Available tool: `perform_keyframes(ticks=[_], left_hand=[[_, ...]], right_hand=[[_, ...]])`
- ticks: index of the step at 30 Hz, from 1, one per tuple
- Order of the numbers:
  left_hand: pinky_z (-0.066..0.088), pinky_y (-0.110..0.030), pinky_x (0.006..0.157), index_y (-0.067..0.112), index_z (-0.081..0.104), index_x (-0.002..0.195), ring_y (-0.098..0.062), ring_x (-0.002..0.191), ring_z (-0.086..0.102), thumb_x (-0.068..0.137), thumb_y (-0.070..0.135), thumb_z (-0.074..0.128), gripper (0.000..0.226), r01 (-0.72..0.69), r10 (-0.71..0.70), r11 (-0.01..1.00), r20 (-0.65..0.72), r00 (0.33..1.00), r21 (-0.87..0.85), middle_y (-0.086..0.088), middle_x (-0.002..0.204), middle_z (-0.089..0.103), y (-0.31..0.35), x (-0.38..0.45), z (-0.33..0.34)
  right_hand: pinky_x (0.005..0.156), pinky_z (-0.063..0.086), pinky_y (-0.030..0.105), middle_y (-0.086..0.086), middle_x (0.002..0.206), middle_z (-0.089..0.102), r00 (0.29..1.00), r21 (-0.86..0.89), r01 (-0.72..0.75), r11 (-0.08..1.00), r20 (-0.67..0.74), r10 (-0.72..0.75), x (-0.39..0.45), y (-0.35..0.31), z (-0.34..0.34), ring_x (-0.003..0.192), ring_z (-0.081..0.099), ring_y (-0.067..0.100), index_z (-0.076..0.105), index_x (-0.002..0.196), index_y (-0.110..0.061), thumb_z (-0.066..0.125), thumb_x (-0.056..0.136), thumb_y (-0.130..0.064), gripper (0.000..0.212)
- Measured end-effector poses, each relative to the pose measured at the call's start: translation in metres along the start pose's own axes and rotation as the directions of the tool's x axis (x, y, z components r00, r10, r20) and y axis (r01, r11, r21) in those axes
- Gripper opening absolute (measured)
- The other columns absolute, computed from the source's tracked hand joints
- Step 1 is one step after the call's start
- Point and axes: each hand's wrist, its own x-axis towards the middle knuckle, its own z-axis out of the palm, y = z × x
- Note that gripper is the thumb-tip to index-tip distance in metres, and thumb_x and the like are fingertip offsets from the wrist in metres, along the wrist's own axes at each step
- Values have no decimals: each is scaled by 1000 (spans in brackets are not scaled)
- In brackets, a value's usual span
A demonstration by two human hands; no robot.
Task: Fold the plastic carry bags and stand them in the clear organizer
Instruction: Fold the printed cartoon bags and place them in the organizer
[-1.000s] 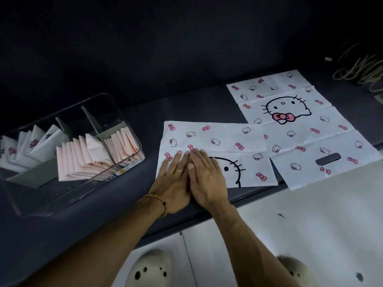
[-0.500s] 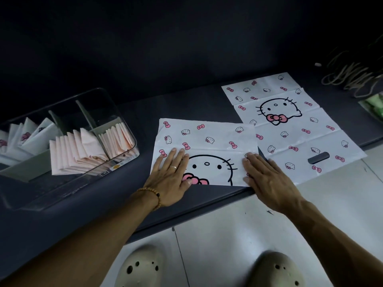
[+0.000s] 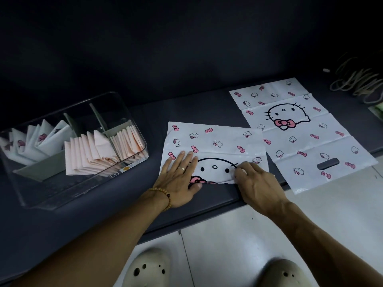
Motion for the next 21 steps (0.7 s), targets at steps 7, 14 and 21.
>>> perform_keyframes(ticks=[7, 14, 21], left_hand=[[-3, -31, 116, 30, 6, 151, -8, 145, -9, 100, 44, 28, 57, -50, 51, 997, 28, 998, -57, 11, 159, -4, -9, 2, -22], [44, -32, 77, 22, 57, 73, -21, 84, 56, 100, 33, 42, 32, -45, 69, 951, 66, 995, -307, 3, 79, 58, -22, -15, -74], [40, -32, 69, 5, 58, 74, -17, 71, 50, 94, 38, 54, 38, 114, -118, 842, 26, 993, -527, -5, 70, 51, -51, -39, -59]], right_hand=[[70, 47, 37, 7, 97, 66, 969, 141, -226, 964, 131, 208, 8, 12, -14, 91, 60, 33, 59, 103, -13, 47, 93, -13, 16], [53, 39, 22, -2, 74, 58, 873, 392, -442, 807, 394, 286, 8, 21, -43, 67, 54, 17, 59, 73, -10, 63, 87, -23, 20], [59, 44, 27, 11, 75, 70, 750, 555, -660, 506, 443, 491, -14, 28, -26, 63, 56, 17, 68, 72, -8, 69, 86, -21, 18]])
